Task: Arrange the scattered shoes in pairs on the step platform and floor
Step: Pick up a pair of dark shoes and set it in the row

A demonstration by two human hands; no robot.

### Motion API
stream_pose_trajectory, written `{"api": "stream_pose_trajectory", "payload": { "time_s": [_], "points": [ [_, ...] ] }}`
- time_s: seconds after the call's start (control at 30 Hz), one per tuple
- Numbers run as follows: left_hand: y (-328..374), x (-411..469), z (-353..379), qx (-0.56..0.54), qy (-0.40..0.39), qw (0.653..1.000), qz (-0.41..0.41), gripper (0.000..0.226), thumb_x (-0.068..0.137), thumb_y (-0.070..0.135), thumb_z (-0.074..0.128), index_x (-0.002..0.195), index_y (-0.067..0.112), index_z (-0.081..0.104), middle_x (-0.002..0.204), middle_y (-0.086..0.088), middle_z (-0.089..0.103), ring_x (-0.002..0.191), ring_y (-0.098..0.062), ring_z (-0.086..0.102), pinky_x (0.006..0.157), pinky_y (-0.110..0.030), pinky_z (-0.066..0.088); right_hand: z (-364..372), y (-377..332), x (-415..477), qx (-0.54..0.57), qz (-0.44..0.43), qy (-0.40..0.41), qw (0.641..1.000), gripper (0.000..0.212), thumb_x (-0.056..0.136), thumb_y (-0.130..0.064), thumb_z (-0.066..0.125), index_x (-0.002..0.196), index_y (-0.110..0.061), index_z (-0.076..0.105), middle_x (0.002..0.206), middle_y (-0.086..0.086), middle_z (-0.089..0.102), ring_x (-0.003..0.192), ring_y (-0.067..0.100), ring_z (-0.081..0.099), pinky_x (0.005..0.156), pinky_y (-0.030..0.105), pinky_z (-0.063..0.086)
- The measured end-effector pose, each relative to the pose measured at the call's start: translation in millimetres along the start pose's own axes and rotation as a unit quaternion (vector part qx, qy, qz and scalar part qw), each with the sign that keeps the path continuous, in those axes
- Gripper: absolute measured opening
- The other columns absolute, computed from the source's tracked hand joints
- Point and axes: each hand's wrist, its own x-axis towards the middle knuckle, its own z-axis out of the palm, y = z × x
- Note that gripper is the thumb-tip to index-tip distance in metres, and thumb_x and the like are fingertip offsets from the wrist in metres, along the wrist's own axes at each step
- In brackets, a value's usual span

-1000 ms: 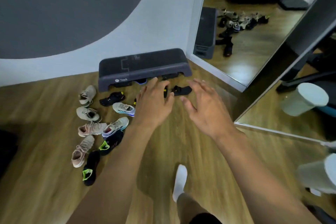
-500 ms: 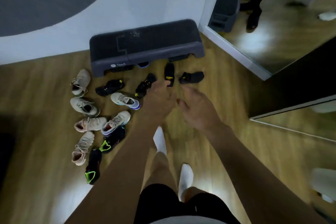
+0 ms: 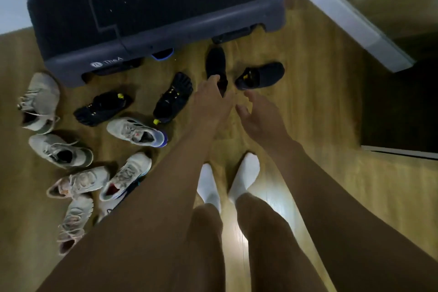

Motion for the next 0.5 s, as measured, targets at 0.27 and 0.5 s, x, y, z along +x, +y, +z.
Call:
{"api": "stream_pose_trajectory", "payload": {
  "time_s": [0.27, 0.5],
  "points": [
    [-74, 195, 173, -0.025, -0.021, 0.999, 0.027, 0.049, 0.093, 0.03, 0.049, 0.139, 0.016, 0.039, 0.135, -0.008, 0.048, 0.12, -0.026, 0.049, 0.088, -0.031, 0.041, 115, 117, 210, 0.289, 0.254, 0.041, 0.922, 0.018, 0.088, -0.023, 0.054, 0.097, -0.01, 0.064, 0.099, 0.009, 0.066, 0.092, 0.022, 0.062, 0.087, 0.044, 0.053],
    [-68, 319, 277, 0.024, -0.035, 0.991, 0.13, 0.036, 0.094, 0.015, 0.045, 0.13, 0.014, 0.046, 0.12, -0.009, 0.057, 0.092, -0.018, 0.052, 0.069, -0.031, 0.038, 168, 219, 334, 0.354, 0.352, 0.062, 0.864, 0.029, 0.093, -0.011, 0.05, 0.119, -0.002, 0.056, 0.11, 0.015, 0.063, 0.099, 0.029, 0.06, 0.076, 0.038, 0.055]
  ]
}}
